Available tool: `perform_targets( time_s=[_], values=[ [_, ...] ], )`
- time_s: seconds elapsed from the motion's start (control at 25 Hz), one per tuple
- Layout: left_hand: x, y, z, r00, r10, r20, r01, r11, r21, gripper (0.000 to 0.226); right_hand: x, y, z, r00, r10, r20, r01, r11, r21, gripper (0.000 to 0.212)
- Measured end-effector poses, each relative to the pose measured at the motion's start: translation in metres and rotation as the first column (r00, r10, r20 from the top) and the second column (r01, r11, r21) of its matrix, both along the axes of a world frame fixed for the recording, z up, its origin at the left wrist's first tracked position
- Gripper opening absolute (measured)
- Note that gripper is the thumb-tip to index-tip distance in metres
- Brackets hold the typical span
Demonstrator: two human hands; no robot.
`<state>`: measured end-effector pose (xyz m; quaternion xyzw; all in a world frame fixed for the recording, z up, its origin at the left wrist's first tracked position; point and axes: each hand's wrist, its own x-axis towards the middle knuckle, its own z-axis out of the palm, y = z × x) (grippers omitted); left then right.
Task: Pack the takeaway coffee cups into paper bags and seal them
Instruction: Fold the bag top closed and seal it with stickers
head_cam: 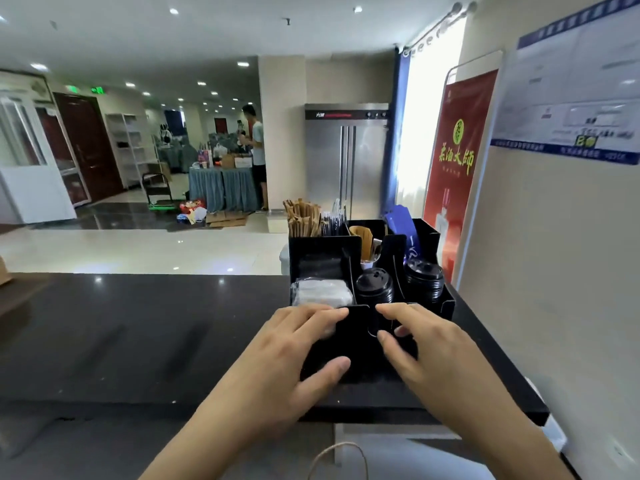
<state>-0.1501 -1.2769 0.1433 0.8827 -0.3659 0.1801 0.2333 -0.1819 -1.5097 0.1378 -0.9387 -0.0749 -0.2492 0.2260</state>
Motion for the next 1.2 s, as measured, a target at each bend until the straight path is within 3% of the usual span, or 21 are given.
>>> perform_targets(
  time_s=[0.36, 0.84, 1.0, 1.2],
  values=[
    [0.078, -0.037, 0.036, 0.998, 0.055, 0.042, -0.054, 0.998, -0.031, 0.048, 0.097, -0.018, 0.044, 0.999, -0.034, 0.041, 0.03, 0.995, 0.096, 0.023],
    [0.177, -0.068, 0.02, 0.984, 0.176, 0.035, -0.173, 0.983, -0.06, 0.041, 0.24, -0.018, 0.041, 0.998, -0.063, -0.027, 0.067, 0.978, 0.195, 0.015],
    [0.195, -0.068, 0.013, 0.984, 0.177, 0.026, -0.174, 0.982, -0.076, 0.04, 0.287, -0.008, 0.041, 0.996, -0.073, -0.043, 0.078, 0.988, 0.135, 0.017],
    [0.203, -0.056, 0.003, 0.987, 0.16, 0.019, -0.157, 0.983, -0.095, 0.039, 0.336, 0.001, 0.047, 0.987, -0.147, -0.065, 0.143, 0.988, -0.061, 0.019]
  ],
)
